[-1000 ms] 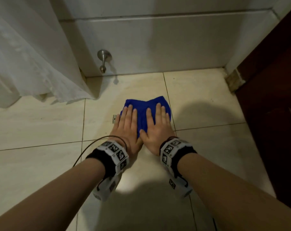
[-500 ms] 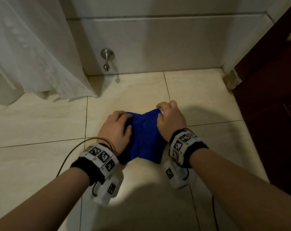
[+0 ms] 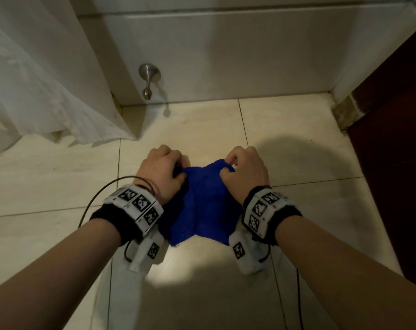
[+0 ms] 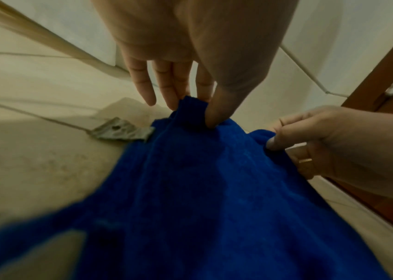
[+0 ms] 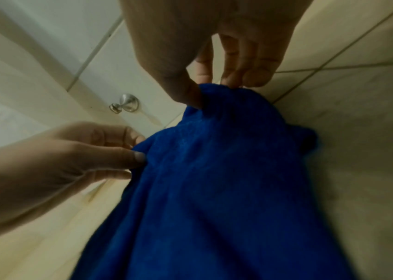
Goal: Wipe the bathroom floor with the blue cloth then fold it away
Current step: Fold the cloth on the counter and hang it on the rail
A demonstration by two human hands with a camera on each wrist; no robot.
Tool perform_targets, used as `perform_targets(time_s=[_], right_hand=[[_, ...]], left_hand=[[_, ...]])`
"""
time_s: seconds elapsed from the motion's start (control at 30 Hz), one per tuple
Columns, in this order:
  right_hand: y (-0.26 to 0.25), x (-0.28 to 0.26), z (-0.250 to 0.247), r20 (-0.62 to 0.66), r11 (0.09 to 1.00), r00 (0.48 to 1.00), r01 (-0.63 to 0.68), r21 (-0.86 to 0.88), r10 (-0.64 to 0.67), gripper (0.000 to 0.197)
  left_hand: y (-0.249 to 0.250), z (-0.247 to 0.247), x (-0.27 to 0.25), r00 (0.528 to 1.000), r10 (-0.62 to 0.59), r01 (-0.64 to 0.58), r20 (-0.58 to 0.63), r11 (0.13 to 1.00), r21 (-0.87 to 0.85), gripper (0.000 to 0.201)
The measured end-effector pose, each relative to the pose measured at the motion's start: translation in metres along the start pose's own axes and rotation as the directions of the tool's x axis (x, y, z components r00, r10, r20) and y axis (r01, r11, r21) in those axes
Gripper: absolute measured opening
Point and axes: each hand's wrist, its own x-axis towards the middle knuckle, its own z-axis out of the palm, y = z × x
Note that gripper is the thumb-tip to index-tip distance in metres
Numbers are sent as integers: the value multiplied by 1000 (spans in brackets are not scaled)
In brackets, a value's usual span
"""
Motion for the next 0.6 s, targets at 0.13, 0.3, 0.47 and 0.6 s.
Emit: perform_targets(time_s=[0.13,0.3,0.47,0.6], right_hand=[[6,-20,-3,-28,974,999,-12,226,19,12],[7,-57,-6,-35,907,991,-101,408,126,22],[-8,-87,-24,-27,822,973,-178,542,229,25],[-27,-111,-50,-21,795,971,-184,578,240,45]], left_hand=[[7,1,-20,999,-37,28,-38,977,-212,15],[24,-5,-54,998,-58,54,-4,950,-308,18],[38,-38,-75,996,-80,65,-43,957,-283,19],[56,-67,-92,994,-112,107,-1,954,-279,15]])
